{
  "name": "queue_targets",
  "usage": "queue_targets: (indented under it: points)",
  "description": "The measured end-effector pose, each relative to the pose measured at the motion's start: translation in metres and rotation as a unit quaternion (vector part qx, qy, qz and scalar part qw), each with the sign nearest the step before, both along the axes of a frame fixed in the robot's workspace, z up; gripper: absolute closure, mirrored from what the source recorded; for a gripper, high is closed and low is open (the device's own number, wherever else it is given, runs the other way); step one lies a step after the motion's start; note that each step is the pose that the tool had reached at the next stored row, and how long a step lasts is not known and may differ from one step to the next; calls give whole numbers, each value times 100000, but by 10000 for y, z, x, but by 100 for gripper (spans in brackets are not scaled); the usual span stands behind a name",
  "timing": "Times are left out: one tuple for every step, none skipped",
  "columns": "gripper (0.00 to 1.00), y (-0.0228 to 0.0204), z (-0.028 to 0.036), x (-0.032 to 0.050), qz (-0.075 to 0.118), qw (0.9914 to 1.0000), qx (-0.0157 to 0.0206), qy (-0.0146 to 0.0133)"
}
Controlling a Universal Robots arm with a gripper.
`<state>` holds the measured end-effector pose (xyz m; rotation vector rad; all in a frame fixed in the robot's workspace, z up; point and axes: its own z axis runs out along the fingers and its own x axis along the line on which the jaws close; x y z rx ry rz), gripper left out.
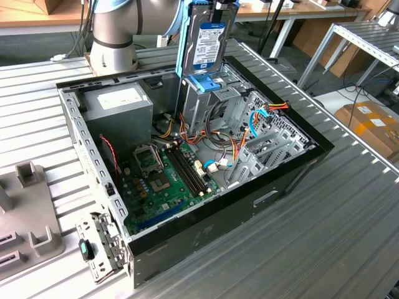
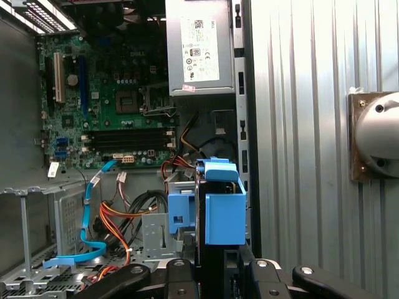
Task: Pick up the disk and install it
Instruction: 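Pick up the disk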
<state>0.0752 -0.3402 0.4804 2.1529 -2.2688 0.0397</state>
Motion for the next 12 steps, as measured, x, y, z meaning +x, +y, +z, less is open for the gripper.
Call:
queue_targets:
  points:
    - [65, 0, 0, 4, -4, 100000, -2, 0]
    - [65, 0, 0, 9, -3, 100000, -3, 1]
    - [65, 0, 0, 15, -1, 100000, -3, 1]
    - [65, 0, 0, 22, -4, 100000, -1, 2]
    - [65, 0, 0, 31, -5, 100000, -2, 1]
    - [65, 0, 0, 44, -7, 100000, -2, 1]
    - [65, 0, 0, 55, -7, 100000, -4, 1]
    - [65, 0, 0, 76, -3, 100000, -5, 2]
    - [65, 0, 1, 102, -5, 100000, -8, 3]
    - [65, 0, 1, 123, -4, 100000, -9, 3]
    - [65, 0, 0, 187, -1, 100000, -1, 2]
    - [65, 0, 0, 229, -3, 100000, -6, 2]
